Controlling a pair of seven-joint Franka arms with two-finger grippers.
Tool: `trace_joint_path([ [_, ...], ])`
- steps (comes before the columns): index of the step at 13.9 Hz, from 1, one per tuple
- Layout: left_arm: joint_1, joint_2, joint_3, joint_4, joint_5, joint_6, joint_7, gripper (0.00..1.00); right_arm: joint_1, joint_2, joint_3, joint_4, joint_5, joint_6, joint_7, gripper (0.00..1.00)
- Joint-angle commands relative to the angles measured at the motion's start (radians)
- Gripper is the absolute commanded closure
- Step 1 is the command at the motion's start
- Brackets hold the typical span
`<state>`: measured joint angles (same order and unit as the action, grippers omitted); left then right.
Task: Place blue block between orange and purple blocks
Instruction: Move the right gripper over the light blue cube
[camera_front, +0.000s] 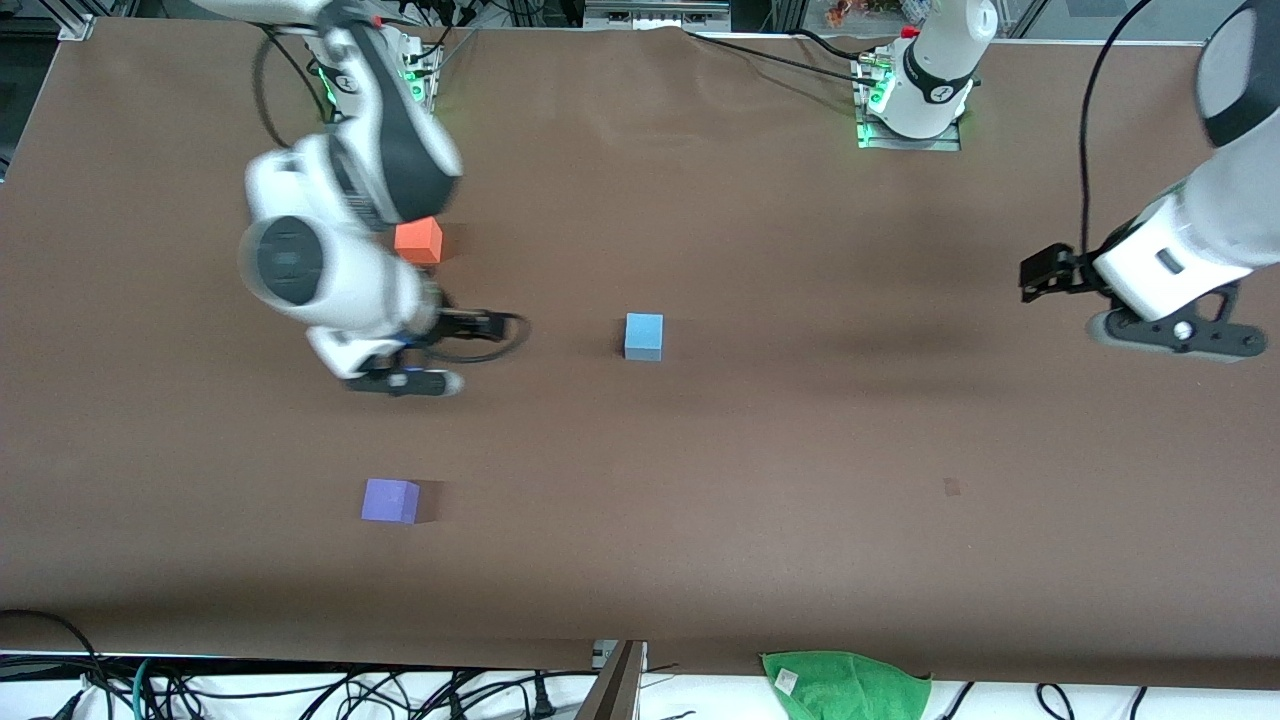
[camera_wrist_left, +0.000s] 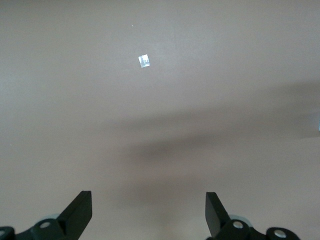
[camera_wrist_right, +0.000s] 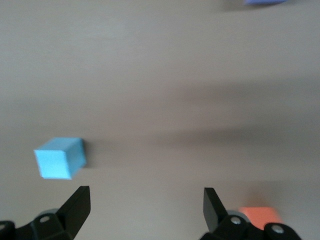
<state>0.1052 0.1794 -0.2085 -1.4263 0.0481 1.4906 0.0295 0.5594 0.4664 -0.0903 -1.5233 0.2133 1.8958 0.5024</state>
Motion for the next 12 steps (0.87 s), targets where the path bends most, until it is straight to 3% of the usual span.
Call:
trace_joint_path([
  [1, -0.080, -0.153, 0.176, -0.157, -0.127, 0.022, 0.096, 0.00, 0.077, 0.055, -0.011, 0.011, 0.015, 0.103, 0.129, 0.00],
  [3, -0.116, -0.254, 0.234, -0.343, -0.125, 0.197, 0.109, 0.00, 0.130, 0.093, -0.009, 0.011, 0.015, 0.185, 0.195, 0.00],
  [5, -0.153, -0.281, 0.238, -0.459, -0.044, 0.226, 0.110, 0.00, 0.192, 0.144, -0.009, 0.012, 0.003, 0.279, 0.301, 0.00],
  [12, -0.159, -0.241, 0.227, -0.381, -0.025, 0.221, 0.095, 0.00, 0.292, 0.244, -0.014, 0.018, -0.018, 0.402, 0.324, 0.00],
])
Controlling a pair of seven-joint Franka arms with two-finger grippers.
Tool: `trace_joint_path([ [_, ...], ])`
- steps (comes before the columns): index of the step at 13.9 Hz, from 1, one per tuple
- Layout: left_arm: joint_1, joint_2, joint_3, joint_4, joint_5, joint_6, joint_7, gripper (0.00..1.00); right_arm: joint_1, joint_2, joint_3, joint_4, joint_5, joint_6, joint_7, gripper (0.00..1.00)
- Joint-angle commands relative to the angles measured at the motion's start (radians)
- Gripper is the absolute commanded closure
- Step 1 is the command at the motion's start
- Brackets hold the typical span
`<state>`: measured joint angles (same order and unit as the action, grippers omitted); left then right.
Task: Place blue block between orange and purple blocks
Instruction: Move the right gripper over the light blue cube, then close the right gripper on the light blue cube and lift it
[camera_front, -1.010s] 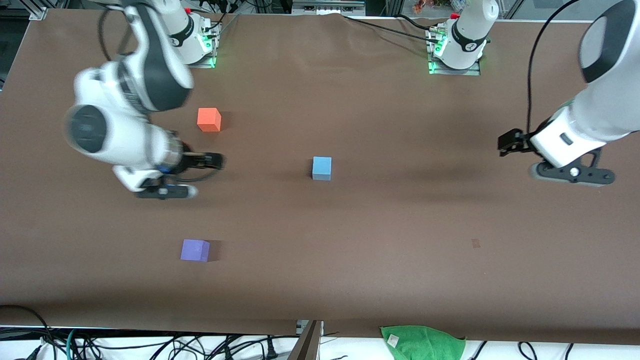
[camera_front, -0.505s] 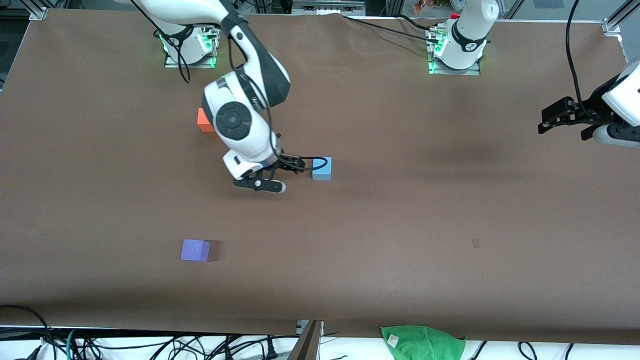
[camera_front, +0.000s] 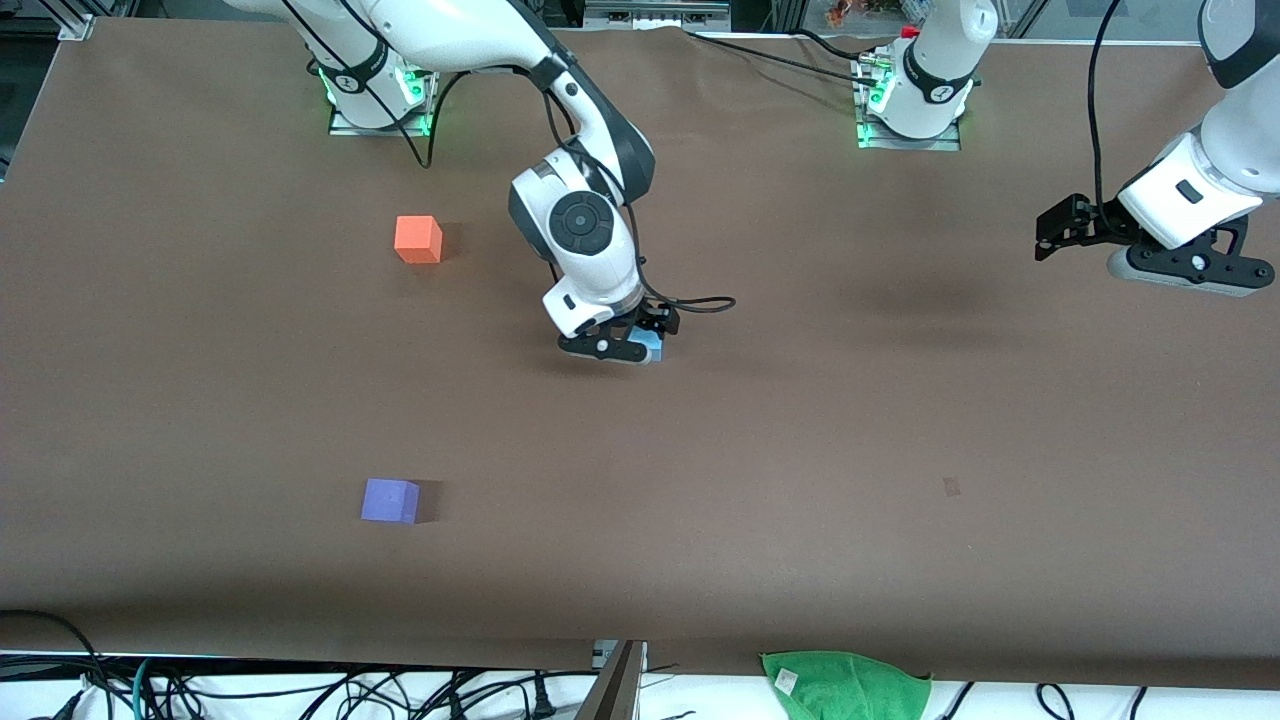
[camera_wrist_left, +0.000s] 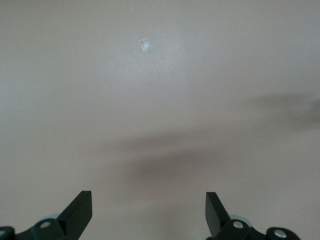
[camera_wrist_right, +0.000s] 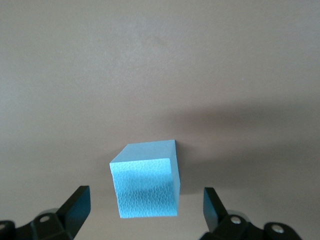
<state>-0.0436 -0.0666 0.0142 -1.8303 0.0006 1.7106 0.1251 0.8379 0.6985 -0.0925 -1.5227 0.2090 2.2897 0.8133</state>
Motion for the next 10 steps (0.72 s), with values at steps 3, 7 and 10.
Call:
trace_joint_path([
  [3, -0.002, 0.013, 0.004, 0.032, 0.022, 0.003, 0.001, 0.00, 0.044, 0.050, -0.013, 0.015, -0.058, 0.052, 0.082, 0.00],
  [7, -0.001, 0.014, 0.004, 0.032, 0.024, -0.003, 0.011, 0.00, 0.061, 0.075, -0.013, 0.015, -0.109, 0.070, 0.136, 0.00],
  [10, 0.002, 0.017, 0.006, 0.032, 0.022, 0.003, 0.013, 0.00, 0.058, 0.072, -0.013, 0.013, -0.109, 0.070, 0.127, 0.16],
])
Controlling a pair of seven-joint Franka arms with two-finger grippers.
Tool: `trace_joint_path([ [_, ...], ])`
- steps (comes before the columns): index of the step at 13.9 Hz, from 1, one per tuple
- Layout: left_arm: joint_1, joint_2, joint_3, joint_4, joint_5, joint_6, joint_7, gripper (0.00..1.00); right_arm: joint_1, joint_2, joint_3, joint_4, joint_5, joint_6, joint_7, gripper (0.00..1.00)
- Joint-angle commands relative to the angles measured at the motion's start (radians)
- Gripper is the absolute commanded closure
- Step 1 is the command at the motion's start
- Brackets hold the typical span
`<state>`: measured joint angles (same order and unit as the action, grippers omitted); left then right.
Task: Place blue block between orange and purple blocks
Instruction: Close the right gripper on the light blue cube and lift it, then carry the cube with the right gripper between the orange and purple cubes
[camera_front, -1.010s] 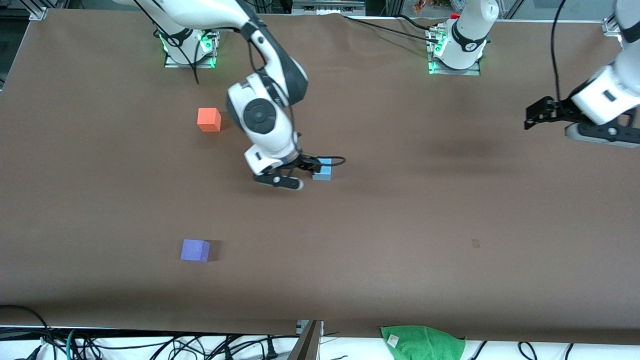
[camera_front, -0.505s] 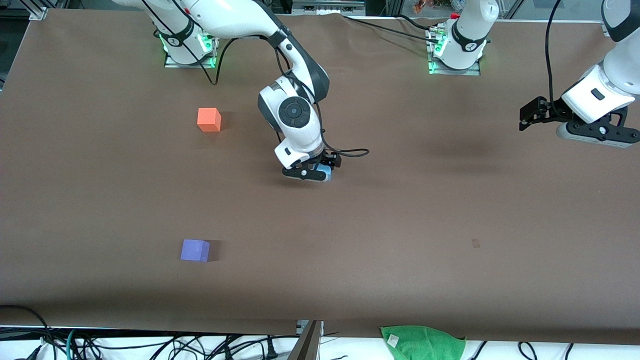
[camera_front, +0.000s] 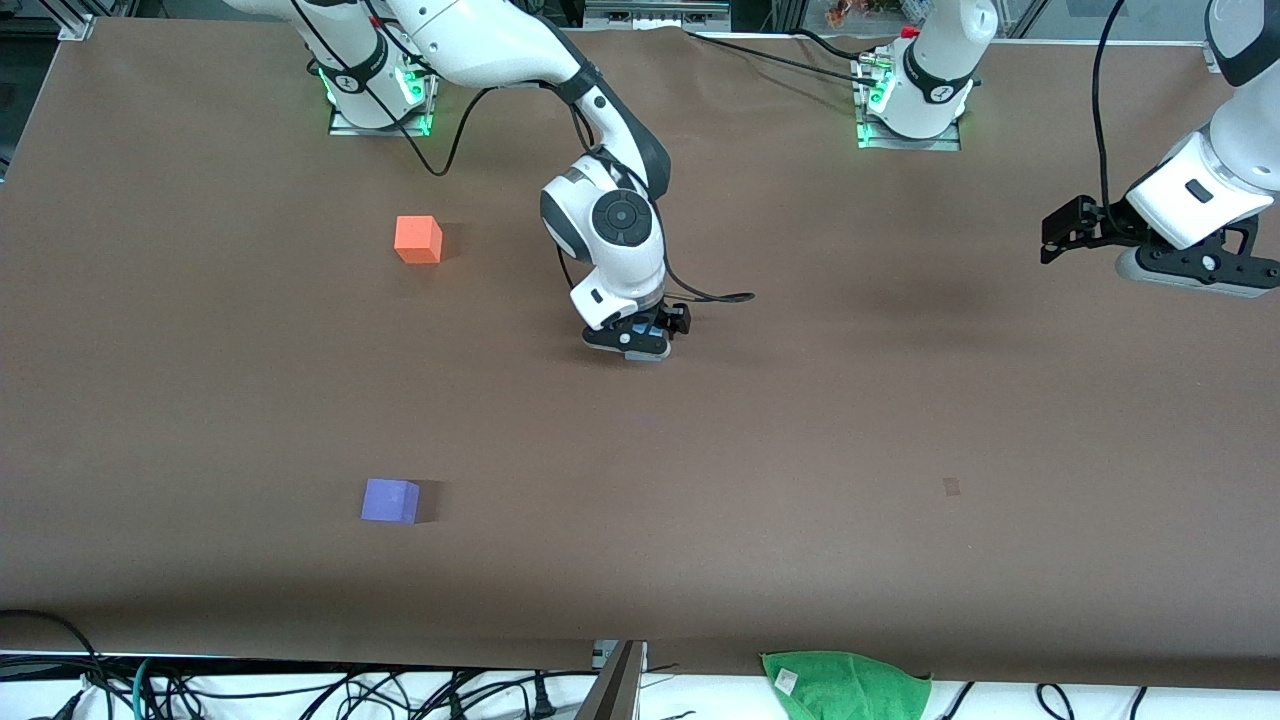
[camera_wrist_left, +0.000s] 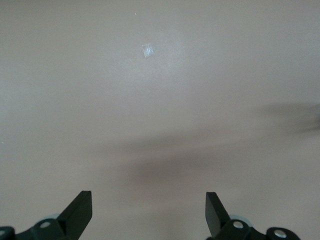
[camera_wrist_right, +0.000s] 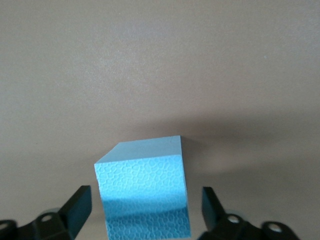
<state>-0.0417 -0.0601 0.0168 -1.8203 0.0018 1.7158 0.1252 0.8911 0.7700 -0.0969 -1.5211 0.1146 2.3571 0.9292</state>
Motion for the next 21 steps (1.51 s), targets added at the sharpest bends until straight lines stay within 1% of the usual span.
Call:
trace_joint_path([
  [1, -0.001, 0.013, 0.003, 0.024, 0.021, -0.001, 0.013, 0.00, 0.003, 0.000, -0.009, 0.012, -0.015, 0.002, 0.011, 0.27],
  [3, -0.001, 0.013, 0.002, 0.022, 0.023, -0.002, 0.011, 0.00, 0.000, 0.000, -0.011, 0.012, -0.015, 0.002, 0.010, 0.48],
  [6, 0.000, 0.013, 0.003, 0.022, 0.021, -0.004, 0.013, 0.00, -0.003, -0.001, -0.011, 0.010, -0.016, 0.002, -0.001, 0.58],
  [8, -0.001, 0.013, 0.002, 0.022, 0.023, -0.004, 0.011, 0.00, -0.021, -0.030, -0.014, 0.007, -0.015, -0.028, -0.045, 0.61],
  [11, -0.001, 0.013, 0.003, 0.024, 0.023, -0.004, 0.011, 0.00, -0.092, -0.150, -0.036, 0.010, -0.010, -0.241, -0.142, 0.61],
  [12, -0.001, 0.013, 0.003, 0.022, 0.021, -0.004, 0.011, 0.00, -0.107, -0.185, -0.062, 0.004, -0.010, -0.315, -0.191, 0.61],
  [13, -0.001, 0.013, 0.003, 0.022, 0.023, -0.004, 0.011, 0.00, -0.118, -0.217, -0.105, -0.001, -0.006, -0.391, -0.293, 0.61],
  [14, -0.001, 0.013, 0.003, 0.022, 0.023, -0.004, 0.011, 0.00, -0.121, -0.250, -0.153, -0.011, 0.000, -0.438, -0.381, 0.61],
  [15, -0.001, 0.013, 0.002, 0.022, 0.023, -0.004, 0.010, 0.00, -0.123, -0.282, -0.205, -0.043, 0.005, -0.450, -0.445, 0.61],
  [17, -0.003, 0.013, 0.002, 0.022, 0.023, -0.004, 0.010, 0.00, -0.149, -0.339, -0.282, -0.161, 0.022, -0.411, -0.612, 0.61],
  [18, -0.003, 0.013, 0.002, 0.022, 0.023, -0.004, 0.010, 0.00, -0.176, -0.354, -0.311, -0.224, 0.070, -0.357, -0.707, 0.61],
  [19, -0.003, 0.013, 0.002, 0.022, 0.023, -0.004, 0.008, 0.00, -0.195, -0.366, -0.326, -0.293, 0.121, -0.298, -0.796, 0.60],
  [20, -0.003, 0.013, 0.002, 0.022, 0.023, -0.004, 0.007, 0.00, -0.198, -0.377, -0.336, -0.357, 0.152, -0.236, -0.844, 0.60],
  [21, -0.003, 0.013, 0.002, 0.022, 0.023, -0.004, 0.007, 0.00, -0.198, -0.391, -0.339, -0.410, 0.154, -0.182, -0.860, 0.60],
])
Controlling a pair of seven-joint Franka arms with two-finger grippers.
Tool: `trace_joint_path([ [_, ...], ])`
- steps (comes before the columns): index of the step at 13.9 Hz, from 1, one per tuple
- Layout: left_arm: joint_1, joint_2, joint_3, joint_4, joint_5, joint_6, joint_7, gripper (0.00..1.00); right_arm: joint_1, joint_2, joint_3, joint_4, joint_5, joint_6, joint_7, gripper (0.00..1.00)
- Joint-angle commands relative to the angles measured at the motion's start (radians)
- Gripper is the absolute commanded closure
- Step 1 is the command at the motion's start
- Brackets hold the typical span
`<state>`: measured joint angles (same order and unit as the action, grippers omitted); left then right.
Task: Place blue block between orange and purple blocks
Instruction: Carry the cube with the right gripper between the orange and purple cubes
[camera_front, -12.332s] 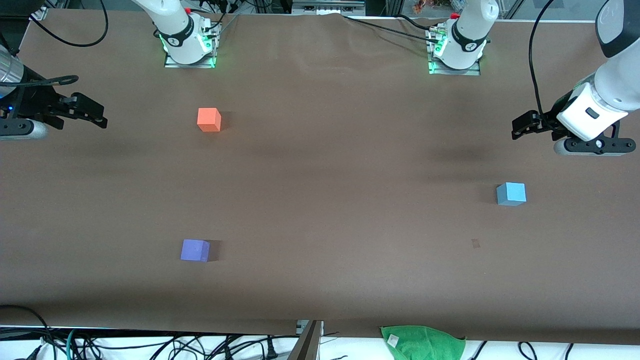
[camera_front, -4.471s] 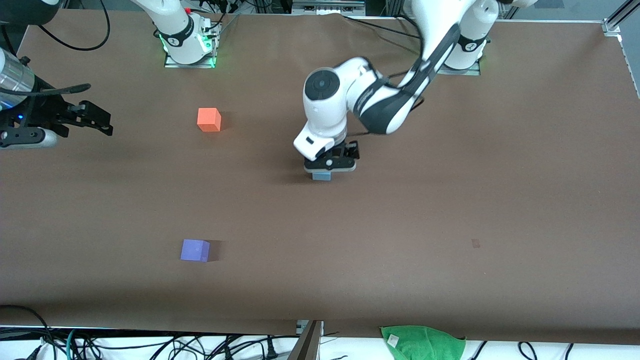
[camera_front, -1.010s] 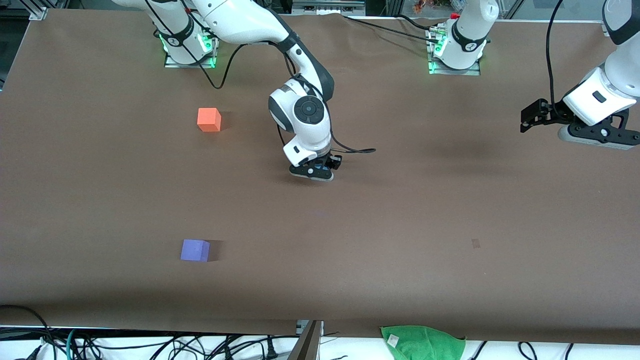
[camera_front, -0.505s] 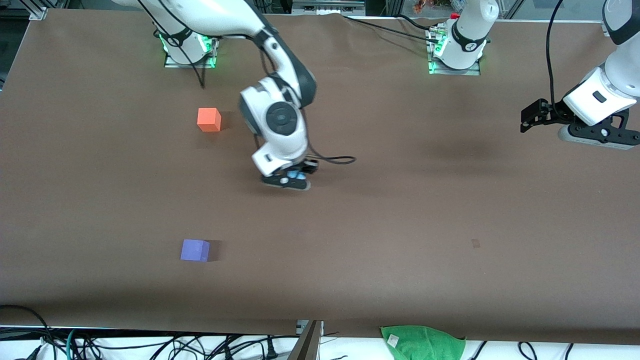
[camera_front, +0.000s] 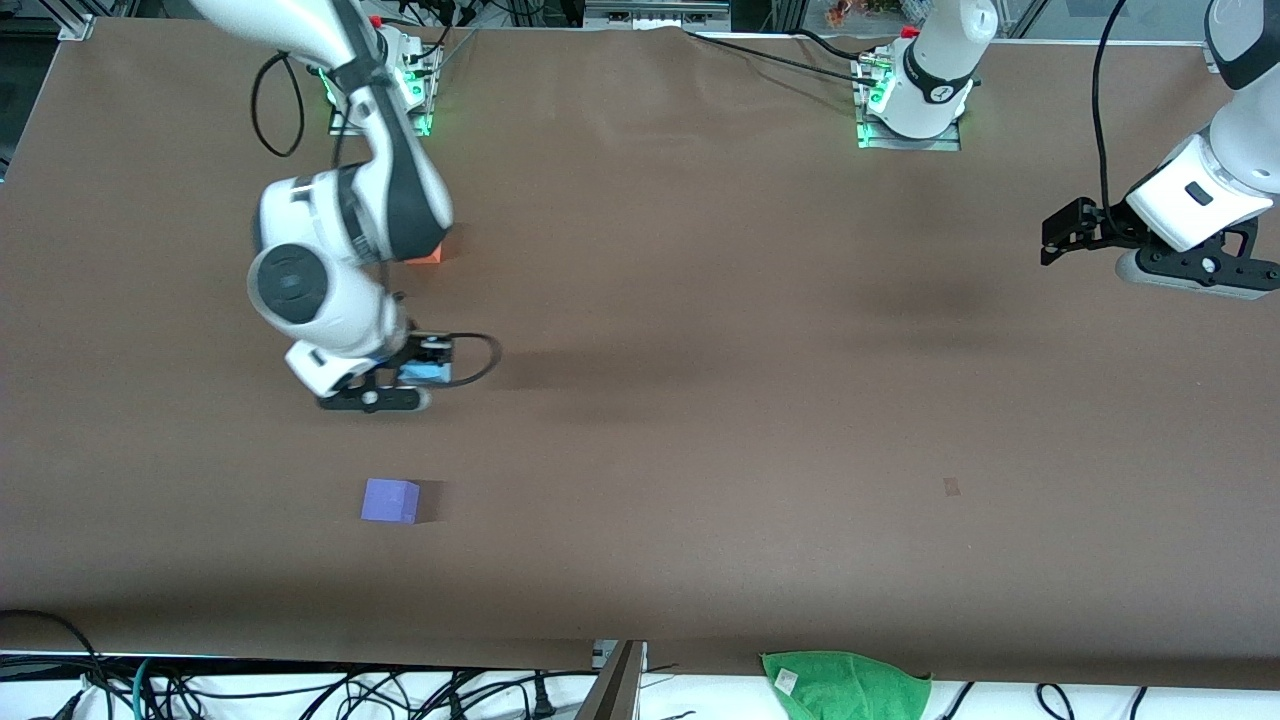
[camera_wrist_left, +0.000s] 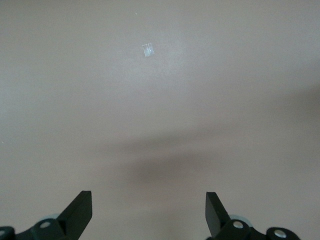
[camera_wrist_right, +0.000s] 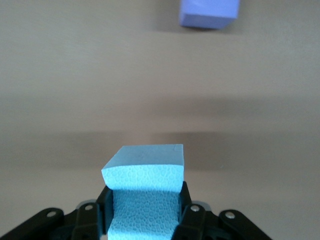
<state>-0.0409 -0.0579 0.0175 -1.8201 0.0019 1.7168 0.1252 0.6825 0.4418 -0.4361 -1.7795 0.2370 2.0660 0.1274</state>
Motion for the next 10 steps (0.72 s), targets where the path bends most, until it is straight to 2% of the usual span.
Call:
trace_joint_path([
  [1, -0.005, 0.010, 0.001, 0.022, 0.023, -0.005, 0.007, 0.00, 0.009, -0.066, 0.000, -0.179, 0.033, 0.146, -0.067, 0.60],
  [4, -0.007, 0.010, -0.001, 0.024, 0.023, -0.005, 0.005, 0.00, -0.024, -0.038, 0.000, -0.190, 0.038, 0.187, -0.091, 0.56],
  [7, -0.007, 0.010, -0.001, 0.024, 0.023, -0.005, 0.004, 0.00, -0.035, -0.011, 0.000, -0.213, 0.151, 0.216, -0.162, 0.55],
  [10, -0.008, 0.010, -0.001, 0.022, 0.023, -0.005, 0.004, 0.00, -0.035, 0.021, 0.003, -0.222, 0.162, 0.270, -0.172, 0.51],
])
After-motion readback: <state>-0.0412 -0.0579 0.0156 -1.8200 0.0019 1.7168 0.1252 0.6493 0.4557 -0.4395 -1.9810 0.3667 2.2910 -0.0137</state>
